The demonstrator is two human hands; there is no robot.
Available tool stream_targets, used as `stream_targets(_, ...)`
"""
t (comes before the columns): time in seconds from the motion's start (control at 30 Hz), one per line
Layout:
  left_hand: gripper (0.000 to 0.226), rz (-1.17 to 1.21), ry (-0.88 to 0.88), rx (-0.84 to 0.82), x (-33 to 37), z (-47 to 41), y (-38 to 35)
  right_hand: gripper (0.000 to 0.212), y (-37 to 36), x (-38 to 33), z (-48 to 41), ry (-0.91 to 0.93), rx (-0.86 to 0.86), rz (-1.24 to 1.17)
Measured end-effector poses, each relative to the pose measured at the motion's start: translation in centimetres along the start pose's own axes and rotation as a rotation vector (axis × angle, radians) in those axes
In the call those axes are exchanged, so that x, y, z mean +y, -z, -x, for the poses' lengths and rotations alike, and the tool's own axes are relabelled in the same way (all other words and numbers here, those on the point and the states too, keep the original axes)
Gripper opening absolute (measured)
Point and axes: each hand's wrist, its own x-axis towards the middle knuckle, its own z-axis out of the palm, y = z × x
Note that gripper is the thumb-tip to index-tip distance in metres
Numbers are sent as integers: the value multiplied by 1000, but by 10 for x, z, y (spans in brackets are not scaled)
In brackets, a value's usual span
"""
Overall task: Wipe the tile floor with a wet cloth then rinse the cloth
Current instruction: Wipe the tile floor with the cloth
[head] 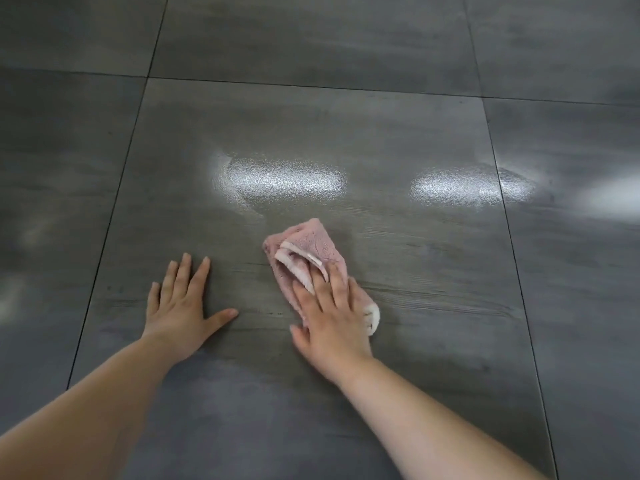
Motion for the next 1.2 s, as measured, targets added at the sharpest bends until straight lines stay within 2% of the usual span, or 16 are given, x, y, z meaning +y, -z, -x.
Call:
stream_targets(0.07,89,20,-4,3,-3,-1,1,52,2,27,3,73,-7,123)
stream_targets(0.13,89,35,-7,0,-3,-1,1,49,9,69,19,68,68,179)
stream_targets(0.27,88,33,-18,12,-3,1,0,48,30,126,57,-122,126,237)
stream_targets(0.37,87,35,-16,3,-2,2,2,47,43,124,61,-235,197,166)
stream_targets(0.47,84,73,-9,2,3,4,6,43,53,92,51,-410,304,-205)
stream_targets(0.57,79,93,-26,-12,-2,10,8,44,77,76,40,-558,173,-845)
stream_targets(0.67,77,71,-38,-41,-9,18,7,45,97,97,37,-642,268,-1078)
stream_targets(0.73,75,99,-23,-15,-9,20,7,55,99,121,41,-774,319,-959)
stream_targets(0.8,72,127,9,46,-9,19,5,63,94,138,47,-857,347,-599)
stream_targets(0.83,71,127,26,79,-11,18,5,65,88,142,47,-819,323,-448)
stream_targets(0.9,69,117,66,136,-22,17,4,69,74,138,43,-704,143,-246)
stream_targets(0.97,68,98,130,172,-39,18,5,71,64,133,34,-676,36,-143)
stream_targets(1.07,69,38,273,120,-67,21,11,63,68,126,12,-738,105,-82)
stream_targets(1.2,73,88,331,22,-84,18,13,94,72,117,-29,-676,188,23)
